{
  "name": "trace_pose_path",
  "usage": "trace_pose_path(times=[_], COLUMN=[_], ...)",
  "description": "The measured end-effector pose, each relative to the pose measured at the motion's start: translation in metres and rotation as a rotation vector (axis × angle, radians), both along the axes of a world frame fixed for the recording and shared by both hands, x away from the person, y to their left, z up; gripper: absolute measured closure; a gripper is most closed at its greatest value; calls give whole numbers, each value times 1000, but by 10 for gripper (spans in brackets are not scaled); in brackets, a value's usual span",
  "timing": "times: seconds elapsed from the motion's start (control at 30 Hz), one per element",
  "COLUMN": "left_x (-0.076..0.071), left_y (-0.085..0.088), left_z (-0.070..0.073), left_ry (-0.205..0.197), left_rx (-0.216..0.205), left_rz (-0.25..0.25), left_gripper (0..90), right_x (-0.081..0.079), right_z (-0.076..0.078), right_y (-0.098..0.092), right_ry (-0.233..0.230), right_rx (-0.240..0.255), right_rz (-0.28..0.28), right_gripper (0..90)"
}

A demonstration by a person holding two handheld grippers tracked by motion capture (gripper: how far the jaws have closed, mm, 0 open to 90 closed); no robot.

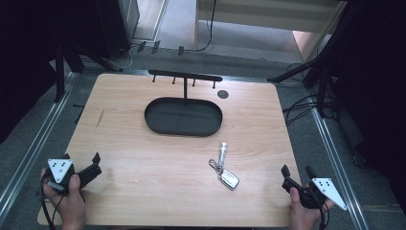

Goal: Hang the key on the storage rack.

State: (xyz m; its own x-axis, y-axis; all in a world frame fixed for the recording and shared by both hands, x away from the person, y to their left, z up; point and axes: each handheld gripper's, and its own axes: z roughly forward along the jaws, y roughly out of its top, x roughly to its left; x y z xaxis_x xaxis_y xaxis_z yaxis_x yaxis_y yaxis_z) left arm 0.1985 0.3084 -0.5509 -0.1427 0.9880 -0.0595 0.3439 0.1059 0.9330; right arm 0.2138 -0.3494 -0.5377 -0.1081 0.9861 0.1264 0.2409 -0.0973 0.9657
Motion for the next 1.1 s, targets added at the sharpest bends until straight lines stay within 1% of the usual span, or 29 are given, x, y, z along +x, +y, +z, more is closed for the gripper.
trace_pose_path(times=[0.1, 0.27, 0.3, 0.4, 0.47, 0.5, 0.53, 0.6, 0.67, 0.73, 0.77, 0.8, 0.83, 0.87, 0.9, 0.93, 0.97, 1.03, 1.1], left_x=[0, 0, 0, -1, -1, -1, -1, -1, -2, -2, -1, -2, -2, -2, -2, -2, -2, -3, -3], left_y=[1, 0, 0, -1, 0, 0, 0, 0, 0, -1, -1, -1, -1, -1, -1, 0, 0, 0, 0], left_z=[0, 0, 0, 0, 0, 0, 0, 0, 0, 0, 0, 0, 0, 0, 0, 0, 0, 0, 0], left_ry=[3, -1, 1, -2, -4, -4, -4, -4, -4, -3, -6, -6, -6, -4, -7, -8, -7, -7, -7], left_rx=[-6, -2, 1, 3, -3, -3, -6, -6, -1, 10, 12, 12, 12, 10, 2, -1, -2, -1, 0], left_rz=[1, 2, 4, 3, 4, 5, 6, 4, 3, 1, 1, 2, 2, 0, 2, 3, 3, 2, 2], left_gripper=[61, 61, 60, 60, 60, 60, 60, 60, 60, 60, 60, 60, 61, 60, 61, 61, 60, 60, 60], right_x=[0, -1, -1, 0, 3, 4, 5, 7, 9, 11, 13, 16, 16, 24, 26, 31, 34, 41, 48], right_z=[0, 1, 2, 4, 6, 8, 10, 18, 26, 33, 36, 39, 39, 44, 45, 47, 48, 50, 53], right_y=[0, 3, 4, 8, 13, 16, 17, 21, 29, 36, 39, 43, 43, 48, 49, 51, 53, 54, 56], right_ry=[6, 2, 5, 27, 66, 71, 72, 92, 118, 131, 151, 175, 175, 240, 256, 296, 324, 383, 430], right_rx=[2, -17, -23, -15, -50, -67, -72, -80, -128, -155, -176, -196, -196, -232, -246, -259, -260, -271, -280], right_rz=[-21, -48, -59, -54, -77, -77, -70, -55, -68, -63, -65, -49, -49, 7, 14, 45, 62, 82, 95], right_gripper=[122, 141, 154, 164, 246, 266, 285, 291, 324, 351, 379, 422, 422, 481, 482, 489, 502, 513, 512])
